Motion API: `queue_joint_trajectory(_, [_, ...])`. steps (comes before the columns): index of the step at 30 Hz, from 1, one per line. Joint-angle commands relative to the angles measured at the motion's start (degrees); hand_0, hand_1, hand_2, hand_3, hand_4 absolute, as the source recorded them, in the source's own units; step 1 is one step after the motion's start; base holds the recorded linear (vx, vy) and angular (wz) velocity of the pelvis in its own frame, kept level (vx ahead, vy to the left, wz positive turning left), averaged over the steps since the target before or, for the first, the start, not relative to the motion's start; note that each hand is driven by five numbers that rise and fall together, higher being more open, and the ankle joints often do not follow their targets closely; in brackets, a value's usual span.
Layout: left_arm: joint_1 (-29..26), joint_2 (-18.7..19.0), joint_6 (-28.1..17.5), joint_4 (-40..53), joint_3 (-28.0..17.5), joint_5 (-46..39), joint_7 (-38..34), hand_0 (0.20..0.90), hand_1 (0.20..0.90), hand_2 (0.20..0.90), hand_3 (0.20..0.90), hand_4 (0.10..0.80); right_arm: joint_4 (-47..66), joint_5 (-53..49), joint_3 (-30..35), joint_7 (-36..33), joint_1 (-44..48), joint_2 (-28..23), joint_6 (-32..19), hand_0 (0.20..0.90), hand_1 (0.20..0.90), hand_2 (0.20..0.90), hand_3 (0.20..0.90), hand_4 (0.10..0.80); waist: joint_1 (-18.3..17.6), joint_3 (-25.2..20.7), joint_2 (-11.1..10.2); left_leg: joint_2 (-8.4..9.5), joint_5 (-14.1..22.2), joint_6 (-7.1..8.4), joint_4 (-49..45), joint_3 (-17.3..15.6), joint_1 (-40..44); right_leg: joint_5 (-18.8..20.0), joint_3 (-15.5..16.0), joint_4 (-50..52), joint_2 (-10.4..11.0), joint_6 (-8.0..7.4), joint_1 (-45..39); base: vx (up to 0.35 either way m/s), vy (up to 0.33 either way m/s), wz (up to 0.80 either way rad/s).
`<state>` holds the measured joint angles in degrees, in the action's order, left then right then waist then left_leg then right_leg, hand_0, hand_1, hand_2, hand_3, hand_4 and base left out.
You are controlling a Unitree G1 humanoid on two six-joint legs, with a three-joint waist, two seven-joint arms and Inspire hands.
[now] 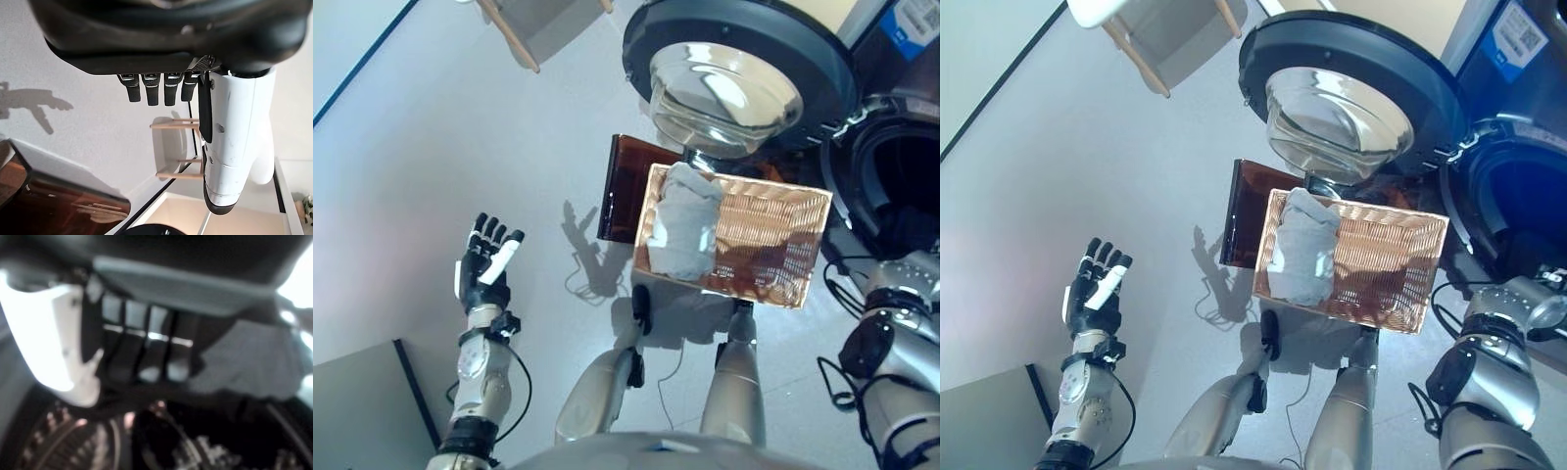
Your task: Pick up the clothes and place them into the washing machine
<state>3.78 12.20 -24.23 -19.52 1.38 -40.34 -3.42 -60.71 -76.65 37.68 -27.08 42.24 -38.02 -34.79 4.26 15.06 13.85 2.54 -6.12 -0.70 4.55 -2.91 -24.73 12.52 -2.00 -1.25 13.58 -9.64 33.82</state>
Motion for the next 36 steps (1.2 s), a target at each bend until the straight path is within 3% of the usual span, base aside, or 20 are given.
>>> queue_joint_trajectory(1, [2.14,3.63,-4.71,5.81,-2.81,-1.18,0.29,0.9,0.9,0.9,0.9,0.8,5.65,12.42,-8.95,0.94,2.39,-18.93,-4.03,0.2,0.2,0.2,0.2,0.3,0.15,-3.0,0.49,-0.15,2.81,7.37,0.45,1.86,0.26,-7.6,0.54,9.91,-0.34,1.58,2.57,0.0,0.0,0.0])
queue_joint_trajectory(7, [2.74,4.06,-4.86,6.89,-1.94,-1.95,1.12,0.9,0.9,0.9,0.9,0.8,5.04,17.03,-17.63,2.21,7.28,-23.55,-0.56,0.2,0.2,0.2,0.2,0.3,0.4,-2.96,-0.04,-0.41,2.56,7.71,0.45,1.87,-0.88,-7.29,0.81,10.24,-0.7,1.65,4.03,-0.001,-0.026,0.01])
queue_joint_trajectory(16, [2.77,4.88,-5.18,7.88,-2.31,-3.2,1.28,0.9,0.9,0.9,0.9,0.8,7.54,19.66,-24.24,2.22,11.56,-21.72,0.35,0.2,0.2,0.2,0.2,0.3,0.18,-2.71,-1.38,-0.34,2.6,8.48,0.45,3.22,-1.41,-7.76,2.11,10.71,-0.79,1.73,3.58,0.014,-0.031,0.14])
queue_joint_trajectory(26, [1.79,5.3,-5.44,6.99,-2.81,-2.7,-0.2,0.9,0.9,0.9,0.9,0.8,16.05,19.89,-20.84,-1.42,13.05,-20.06,-5.54,0.2,0.2,0.2,0.2,0.3,0.41,-3.68,-1.69,0.0,2.31,8.38,0.45,4.56,-1.59,-7.77,2.89,10.63,-0.35,1.75,2.97,0.016,0.0,0.09])
queue_joint_trajectory(36, [1.44,6.18,-5.76,6.46,-1.64,-2.07,-0.56,0.9,0.9,0.9,0.9,0.8,8.55,20.67,-27.34,-3.02,22.53,-28.38,-2.83,0.2,0.2,0.2,0.2,0.3,0.8,-4.22,-1.65,0.01,2.43,8.92,0.45,4.9,-1.57,-8.36,3.17,11.04,-0.31,1.73,2.55,0.0,0.005,0.02])
